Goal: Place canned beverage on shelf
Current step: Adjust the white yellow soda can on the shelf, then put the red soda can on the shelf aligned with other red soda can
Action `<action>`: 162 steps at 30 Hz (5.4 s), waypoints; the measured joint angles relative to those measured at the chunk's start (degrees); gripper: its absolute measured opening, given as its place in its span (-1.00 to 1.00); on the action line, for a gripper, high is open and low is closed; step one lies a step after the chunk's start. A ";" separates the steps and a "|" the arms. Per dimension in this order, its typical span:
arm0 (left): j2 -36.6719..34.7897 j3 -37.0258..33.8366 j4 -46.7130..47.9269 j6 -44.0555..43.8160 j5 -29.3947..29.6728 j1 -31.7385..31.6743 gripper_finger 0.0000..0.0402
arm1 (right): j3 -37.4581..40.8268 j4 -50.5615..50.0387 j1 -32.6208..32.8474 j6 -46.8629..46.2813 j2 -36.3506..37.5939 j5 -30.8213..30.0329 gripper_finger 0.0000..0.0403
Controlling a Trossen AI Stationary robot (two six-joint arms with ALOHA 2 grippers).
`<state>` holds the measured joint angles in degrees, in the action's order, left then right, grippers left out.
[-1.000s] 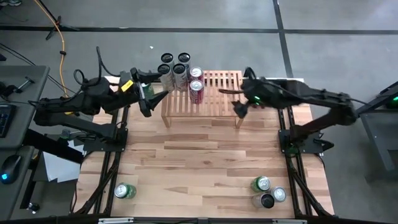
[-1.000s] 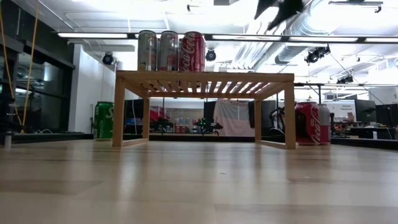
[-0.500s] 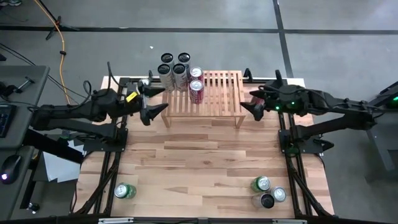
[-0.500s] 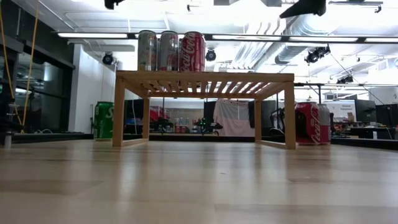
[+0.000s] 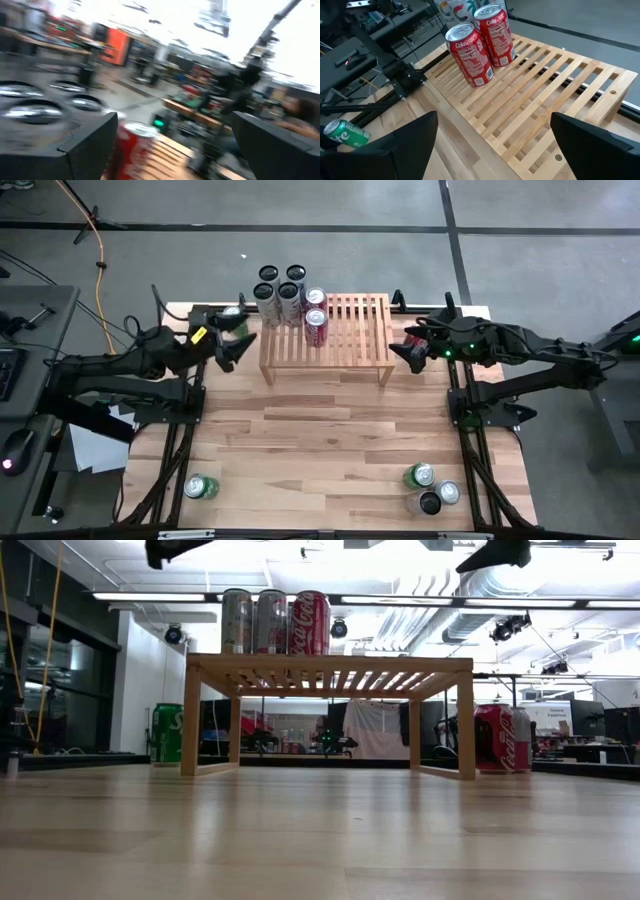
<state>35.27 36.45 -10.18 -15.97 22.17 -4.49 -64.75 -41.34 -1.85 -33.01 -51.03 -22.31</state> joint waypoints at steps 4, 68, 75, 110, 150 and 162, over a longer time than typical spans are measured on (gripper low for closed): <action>-0.44 0.00 1.64 1.51 5.46 -1.13 0.88 | 0.00 0.00 0.00 0.00 0.00 -0.04 0.85; 8.75 1.64 22.92 0.99 -15.34 -32.89 -1.00 | 0.00 -8.43 -0.74 -11.01 -2.89 -11.92 0.85; -1.57 1.64 16.98 -6.00 -25.52 -32.85 -1.00 | 0.00 -29.36 -9.96 -33.90 -4.16 -15.59 0.85; -5.51 1.70 10.37 -12.42 -30.85 -32.85 -1.00 | 2.96 -22.06 -32.02 -38.93 -25.32 -10.44 0.85; -3.61 1.68 10.28 -14.91 -30.55 -32.87 -1.00 | 13.90 -7.85 -36.04 -40.00 -29.22 -4.85 0.47; -3.61 1.68 10.09 -15.52 -30.53 -32.87 -1.00 | 13.94 -12.56 -33.64 -32.46 -18.75 -4.45 0.41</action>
<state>31.66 38.13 -0.09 -31.48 -8.36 -37.36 -50.81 -53.90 -35.49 -65.48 -69.78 -26.75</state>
